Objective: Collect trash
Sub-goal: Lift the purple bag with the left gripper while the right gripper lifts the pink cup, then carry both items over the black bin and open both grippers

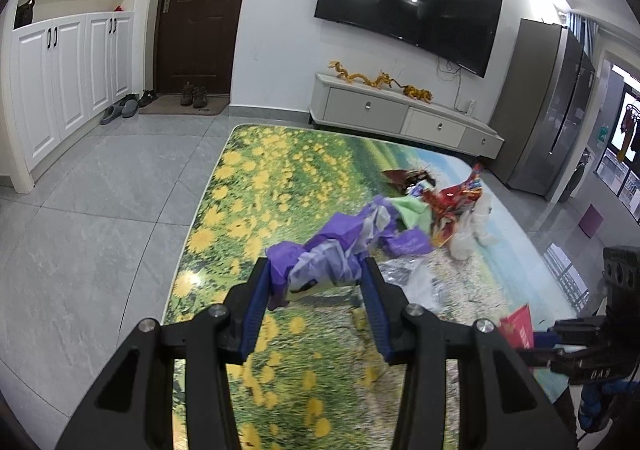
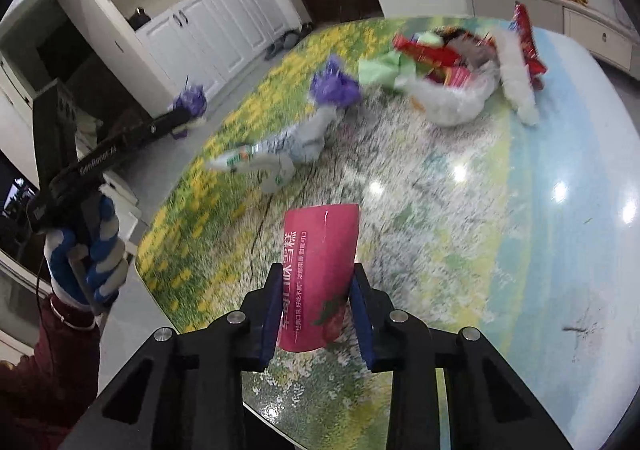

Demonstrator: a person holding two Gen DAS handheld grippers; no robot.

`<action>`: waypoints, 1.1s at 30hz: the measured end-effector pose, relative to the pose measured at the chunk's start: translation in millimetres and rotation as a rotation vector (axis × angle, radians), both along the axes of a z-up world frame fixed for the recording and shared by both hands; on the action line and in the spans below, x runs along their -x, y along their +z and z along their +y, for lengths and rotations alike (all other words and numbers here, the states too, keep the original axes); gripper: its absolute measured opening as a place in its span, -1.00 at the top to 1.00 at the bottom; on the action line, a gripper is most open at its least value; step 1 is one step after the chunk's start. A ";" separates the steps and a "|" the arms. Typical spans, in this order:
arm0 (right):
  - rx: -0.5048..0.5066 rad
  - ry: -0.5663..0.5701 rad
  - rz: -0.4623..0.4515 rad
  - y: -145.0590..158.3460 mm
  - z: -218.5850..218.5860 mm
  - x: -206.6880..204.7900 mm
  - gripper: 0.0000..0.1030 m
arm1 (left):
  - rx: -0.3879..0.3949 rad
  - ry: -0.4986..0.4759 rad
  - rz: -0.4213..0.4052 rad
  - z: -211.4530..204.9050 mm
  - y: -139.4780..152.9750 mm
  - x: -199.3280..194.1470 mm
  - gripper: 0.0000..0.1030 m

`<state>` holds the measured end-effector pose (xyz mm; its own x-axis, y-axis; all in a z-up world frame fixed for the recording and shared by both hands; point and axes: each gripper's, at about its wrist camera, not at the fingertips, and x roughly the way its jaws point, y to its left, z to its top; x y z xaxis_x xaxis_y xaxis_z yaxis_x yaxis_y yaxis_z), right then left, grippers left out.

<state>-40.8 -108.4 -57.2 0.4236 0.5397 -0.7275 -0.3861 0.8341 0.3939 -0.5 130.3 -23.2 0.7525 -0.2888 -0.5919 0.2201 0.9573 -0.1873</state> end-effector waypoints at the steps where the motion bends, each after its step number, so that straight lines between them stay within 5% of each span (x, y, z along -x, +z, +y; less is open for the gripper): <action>1: -0.012 -0.010 -0.014 4.2 -5.4 0.1 0.42 | -0.003 -0.005 -0.003 -3.9 2.6 0.5 0.17; 7: -0.054 -0.111 -0.121 36.4 -58.4 3.3 0.42 | -0.020 -0.078 -0.023 -49.8 23.3 1.3 0.17; 16: -0.017 -0.400 -0.220 51.4 -197.5 30.6 0.41 | -0.003 -0.287 -0.014 -167.3 41.7 -11.5 0.17; 26: 0.117 -0.771 -0.133 8.0 -358.5 74.5 0.41 | 0.008 -0.628 0.075 -366.0 30.1 -13.4 0.17; 33: 0.176 -0.874 -0.044 -25.9 -416.5 78.2 0.38 | 0.016 -0.758 0.190 -480.7 2.3 -13.0 0.11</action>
